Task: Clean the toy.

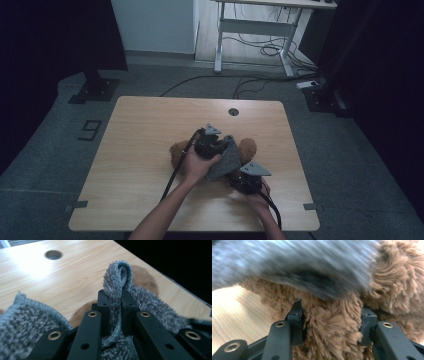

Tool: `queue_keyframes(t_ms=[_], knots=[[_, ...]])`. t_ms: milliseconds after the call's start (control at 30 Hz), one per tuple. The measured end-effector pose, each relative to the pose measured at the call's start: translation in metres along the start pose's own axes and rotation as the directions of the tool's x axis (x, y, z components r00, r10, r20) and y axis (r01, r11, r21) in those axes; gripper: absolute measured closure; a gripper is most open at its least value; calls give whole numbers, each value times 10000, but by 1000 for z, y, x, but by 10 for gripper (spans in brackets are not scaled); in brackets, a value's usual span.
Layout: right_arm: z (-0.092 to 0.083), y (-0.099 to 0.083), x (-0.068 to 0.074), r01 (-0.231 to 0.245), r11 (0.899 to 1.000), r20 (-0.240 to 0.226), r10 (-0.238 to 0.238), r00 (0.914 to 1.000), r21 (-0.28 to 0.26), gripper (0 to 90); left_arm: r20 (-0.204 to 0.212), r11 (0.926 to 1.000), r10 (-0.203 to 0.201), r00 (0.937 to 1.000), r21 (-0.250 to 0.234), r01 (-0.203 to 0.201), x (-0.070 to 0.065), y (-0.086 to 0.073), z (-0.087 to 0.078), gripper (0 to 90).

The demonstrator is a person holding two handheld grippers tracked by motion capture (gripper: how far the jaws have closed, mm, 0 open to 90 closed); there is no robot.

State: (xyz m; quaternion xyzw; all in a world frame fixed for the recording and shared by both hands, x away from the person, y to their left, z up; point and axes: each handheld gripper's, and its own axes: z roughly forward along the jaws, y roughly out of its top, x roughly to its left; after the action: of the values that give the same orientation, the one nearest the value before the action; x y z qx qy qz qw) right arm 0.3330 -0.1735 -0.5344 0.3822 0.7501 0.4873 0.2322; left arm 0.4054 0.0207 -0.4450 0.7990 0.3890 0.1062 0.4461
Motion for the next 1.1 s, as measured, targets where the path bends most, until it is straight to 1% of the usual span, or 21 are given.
queue_keyframes(t_ms=[100,133,167,333,467,533,567,600,633,667,700,733,800,833,867,900,933,967,1000,1033,1100], knots=[[0,0,-1,-59,10000,-62,59,10000,-17,517,-140,9999,-74,9999,-85,73,15,-10,-17,808],[0,0,-1,-50,10000,-68,50,10000,-17,518,-192,9999,-61,9998,-109,59,18,-12,-22,808],[0,0,-1,-36,10000,-71,36,10000,-21,518,-287,9998,3,9996,-178,-8,23,-14,-30,808],[-1,0,-2,1,10000,-170,-3,9999,-73,520,-393,9990,-163,9991,-423,146,38,-23,-57,808],[-1,0,-3,-27,10000,-189,26,9998,-94,520,-753,9985,-18,9972,-548,-23,43,-29,-72,807],[-1,-1,-3,-32,9999,-207,30,9998,-104,520,-997,9985,-49,9950,-552,-6,50,-34,-79,806],[-1,-1,-4,-55,9999,-216,53,9998,-109,520,-1157,9984,-142,9932,-551,79,55,-37,-82,807],[0,-1,-4,-108,9999,-215,105,9997,-127,520,-1416,9989,-209,9897,-442,147,61,-41,-85,808],[0,-1,-5,-145,9998,-215,143,9997,-123,521,-1472,9985,-422,9882,-420,364,71,-47,-87,808],[0,-2,-6,-195,9997,-252,191,9995,-165,521,-1209,9963,-765,9897,-487,711,77,-52,-88,807],[0,-2,-6,-177,9997,-273,173,9995,-163,522,-884,9921,-1174,9891,-553,1128,84,-58,-89,807],[0,-2,-5,-124,9998,-278,120,9995,-163,522,-819,9893,-1386,9870,-574,1342,89,-63,-90,806],[0,-1,-4,-24,9999,-241,20,9997,-160,523,-943,9877,-1478,9845,-650,1420,94,-67,-94,806],[-1,-1,-4,-18,9999,-231,14,9997,-152,523,-1156,9892,-1391,9835,-622,1326,96,-68,-96,806],[-1,-1,-4,-51,9999,-239,48,9997,-151,523,-1467,9914,-1262,9811,-541,1195,98,-69,-98,807],[-1,-2,-4,-78,9999,-242,74,9997,-144,523,-1684,9919,-1238,9779,-496,1170,100,-70,-100,808],[-1,-2,-5,-87,9999,-254,83,9996,-139,524,-1928,9914,-1300,9726,-394,1248,106,-72,-103,808],[-1,-2,-5,-113,9999,-253,109,9996,-128,524,-1787,9868,-1616,9705,-399,1570,112,-76,-105,809],[-1,-2,-6,-142,9998,-272,138,9995,-130,524,-1464,9793,-2015,9685,-472,1966,117,-80,-106,808],[-1,-2,-7,-178,9998,-304,174,9994,-114,524,-1132,9741,-2242,9679,-556,2192,121,-84,-107,808],[-1,-3,-7,-200,9997,-340,195,9992,-137,524,-959,9728,-2228,9701,-859,2150,120,-84,-109,809]])
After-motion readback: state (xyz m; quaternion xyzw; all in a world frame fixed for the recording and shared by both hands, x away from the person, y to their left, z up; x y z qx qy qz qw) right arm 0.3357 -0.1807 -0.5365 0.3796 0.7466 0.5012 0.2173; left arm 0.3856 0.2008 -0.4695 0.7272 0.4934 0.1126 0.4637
